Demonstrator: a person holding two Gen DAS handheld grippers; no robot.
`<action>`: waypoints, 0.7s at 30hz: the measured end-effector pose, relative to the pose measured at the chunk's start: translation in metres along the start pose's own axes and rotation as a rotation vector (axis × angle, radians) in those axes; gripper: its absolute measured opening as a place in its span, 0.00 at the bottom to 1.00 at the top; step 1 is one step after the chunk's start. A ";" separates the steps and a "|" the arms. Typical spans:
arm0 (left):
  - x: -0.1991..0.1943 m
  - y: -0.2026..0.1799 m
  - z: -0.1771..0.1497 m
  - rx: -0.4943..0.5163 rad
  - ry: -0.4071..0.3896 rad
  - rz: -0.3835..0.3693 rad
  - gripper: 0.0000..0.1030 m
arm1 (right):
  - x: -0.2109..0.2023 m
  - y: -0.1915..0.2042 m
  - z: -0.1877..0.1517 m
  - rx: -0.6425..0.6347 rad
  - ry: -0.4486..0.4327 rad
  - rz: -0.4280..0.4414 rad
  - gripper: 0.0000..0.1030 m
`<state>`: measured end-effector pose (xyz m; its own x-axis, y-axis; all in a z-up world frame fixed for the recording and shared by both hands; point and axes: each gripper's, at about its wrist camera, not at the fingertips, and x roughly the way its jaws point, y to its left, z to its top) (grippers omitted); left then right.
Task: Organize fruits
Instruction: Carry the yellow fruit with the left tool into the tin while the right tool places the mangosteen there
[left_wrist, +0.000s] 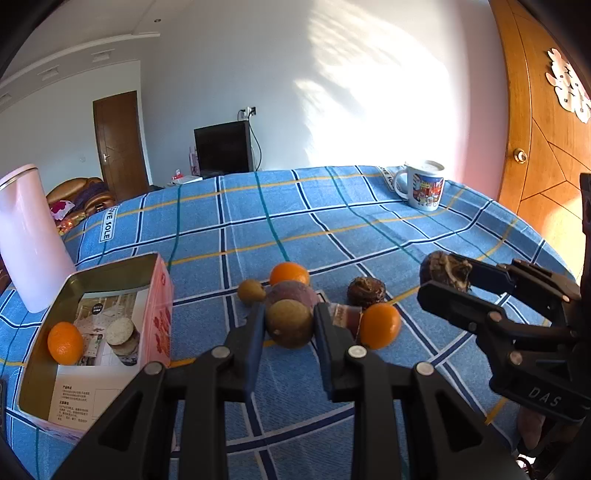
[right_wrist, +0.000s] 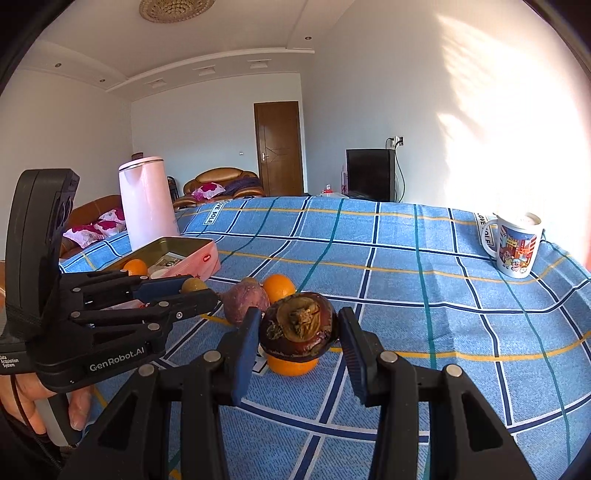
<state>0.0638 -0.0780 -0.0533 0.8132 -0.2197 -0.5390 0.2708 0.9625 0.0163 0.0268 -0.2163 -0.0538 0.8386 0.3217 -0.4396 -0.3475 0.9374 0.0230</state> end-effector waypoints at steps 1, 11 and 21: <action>-0.001 0.000 0.000 0.002 -0.005 0.000 0.27 | -0.001 0.000 0.000 -0.001 -0.004 0.000 0.43; -0.008 -0.001 -0.001 0.001 -0.043 0.014 0.27 | -0.008 0.001 -0.001 -0.004 -0.039 0.004 0.43; -0.018 0.002 -0.002 -0.010 -0.093 0.026 0.27 | -0.013 0.003 -0.002 -0.013 -0.061 0.006 0.43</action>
<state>0.0491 -0.0718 -0.0450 0.8644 -0.2075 -0.4580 0.2436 0.9697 0.0205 0.0138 -0.2177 -0.0492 0.8605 0.3348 -0.3839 -0.3574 0.9339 0.0134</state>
